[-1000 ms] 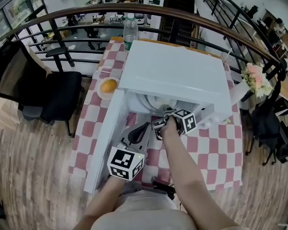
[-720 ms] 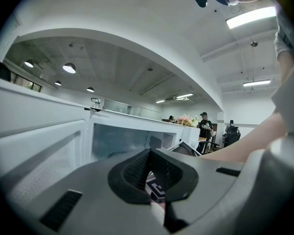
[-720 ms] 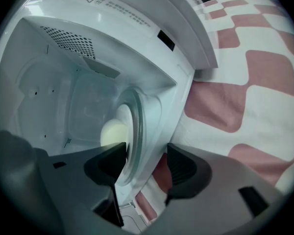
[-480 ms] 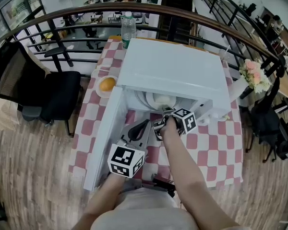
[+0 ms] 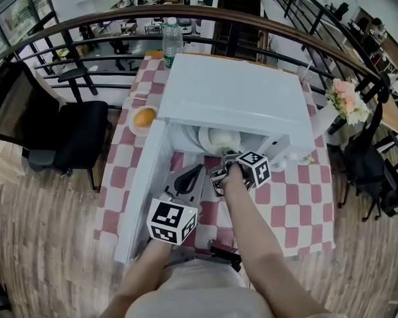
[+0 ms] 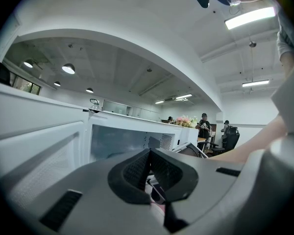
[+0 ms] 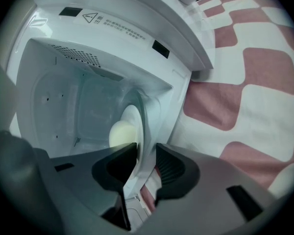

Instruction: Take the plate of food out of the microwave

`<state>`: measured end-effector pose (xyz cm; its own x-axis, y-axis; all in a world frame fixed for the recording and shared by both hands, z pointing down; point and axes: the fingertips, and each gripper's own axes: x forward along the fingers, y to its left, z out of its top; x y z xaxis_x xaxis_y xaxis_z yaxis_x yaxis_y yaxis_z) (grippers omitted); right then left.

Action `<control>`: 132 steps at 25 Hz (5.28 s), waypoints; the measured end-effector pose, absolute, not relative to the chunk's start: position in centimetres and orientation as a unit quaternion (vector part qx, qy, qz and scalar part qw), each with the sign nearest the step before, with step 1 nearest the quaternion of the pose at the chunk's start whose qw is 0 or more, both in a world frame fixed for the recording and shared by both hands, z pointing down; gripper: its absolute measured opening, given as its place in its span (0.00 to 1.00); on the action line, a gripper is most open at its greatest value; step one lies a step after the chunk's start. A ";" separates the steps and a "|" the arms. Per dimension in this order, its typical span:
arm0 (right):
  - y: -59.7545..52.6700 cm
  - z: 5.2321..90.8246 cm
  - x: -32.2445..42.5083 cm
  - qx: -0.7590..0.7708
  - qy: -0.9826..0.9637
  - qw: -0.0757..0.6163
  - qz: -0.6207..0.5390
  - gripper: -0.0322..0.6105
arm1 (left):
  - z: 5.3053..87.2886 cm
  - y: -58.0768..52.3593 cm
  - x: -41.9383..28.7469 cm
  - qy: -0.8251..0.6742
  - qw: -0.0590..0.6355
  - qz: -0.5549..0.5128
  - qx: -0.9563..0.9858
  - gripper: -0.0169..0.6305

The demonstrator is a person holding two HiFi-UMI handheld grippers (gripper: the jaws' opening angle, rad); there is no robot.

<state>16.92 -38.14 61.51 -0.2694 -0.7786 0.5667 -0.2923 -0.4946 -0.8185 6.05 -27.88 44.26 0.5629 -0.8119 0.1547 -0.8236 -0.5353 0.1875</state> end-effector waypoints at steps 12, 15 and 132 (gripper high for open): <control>-37.9 61.3 17.0 -0.552 0.460 0.214 -0.661 0.24 | 44.3 -27.9 6.0 -0.468 0.122 0.023 0.875 0.03; -37.9 61.2 16.8 -0.553 0.461 0.208 -0.662 0.22 | 44.3 -28.0 5.9 -0.469 0.123 0.022 0.874 0.03; -22.3 46.0 21.3 -0.381 0.602 0.413 -0.568 0.10 | 41.8 -22.2 10.0 -0.469 0.114 0.014 0.876 0.03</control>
